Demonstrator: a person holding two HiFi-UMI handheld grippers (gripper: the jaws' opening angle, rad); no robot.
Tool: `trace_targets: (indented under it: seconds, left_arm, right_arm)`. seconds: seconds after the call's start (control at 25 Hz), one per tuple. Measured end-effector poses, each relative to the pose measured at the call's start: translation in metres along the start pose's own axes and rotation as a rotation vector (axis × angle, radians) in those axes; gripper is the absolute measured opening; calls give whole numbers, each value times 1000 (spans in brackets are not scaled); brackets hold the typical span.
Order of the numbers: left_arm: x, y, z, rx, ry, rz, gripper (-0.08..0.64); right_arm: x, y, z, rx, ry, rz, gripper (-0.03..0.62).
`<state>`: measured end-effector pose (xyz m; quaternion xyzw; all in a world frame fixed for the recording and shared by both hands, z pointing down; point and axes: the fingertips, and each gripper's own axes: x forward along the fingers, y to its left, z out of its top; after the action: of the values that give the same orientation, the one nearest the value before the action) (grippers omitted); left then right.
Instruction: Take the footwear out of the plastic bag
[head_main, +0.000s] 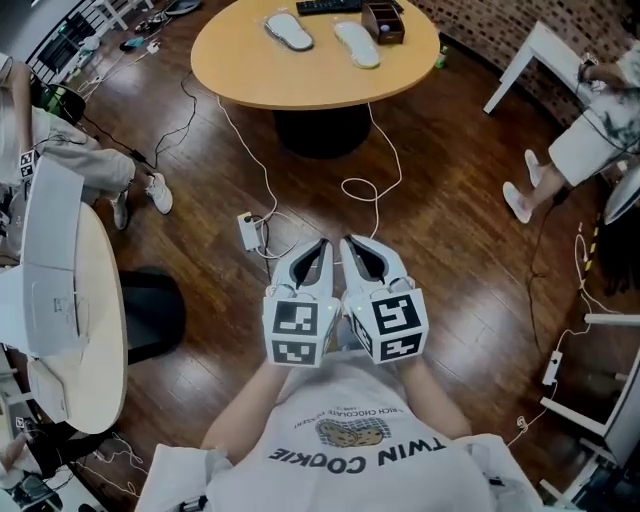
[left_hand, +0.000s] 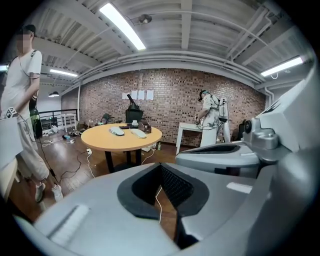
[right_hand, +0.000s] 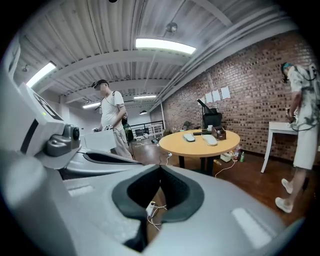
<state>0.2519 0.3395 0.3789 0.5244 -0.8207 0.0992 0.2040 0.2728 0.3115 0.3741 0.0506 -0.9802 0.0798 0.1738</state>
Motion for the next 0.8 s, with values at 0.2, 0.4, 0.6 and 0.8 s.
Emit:
trace_targets:
  seconds: [0.2, 0.4, 0.6, 0.8]
  left_arm:
    - [47, 4, 23, 6, 0, 29, 3]
    - [78, 9, 40, 9, 7, 71, 3]
    - [97, 27, 52, -31, 7, 101, 3]
    - [119, 47, 59, -28, 0, 99, 3]
  right_arm:
    - [28, -42, 16, 5, -4, 26, 2]
    - [48, -73, 23, 10, 8, 69, 2]
    - [68, -90, 29, 38, 9, 84, 2]
    - [96, -97, 33, 46, 11, 87, 2]
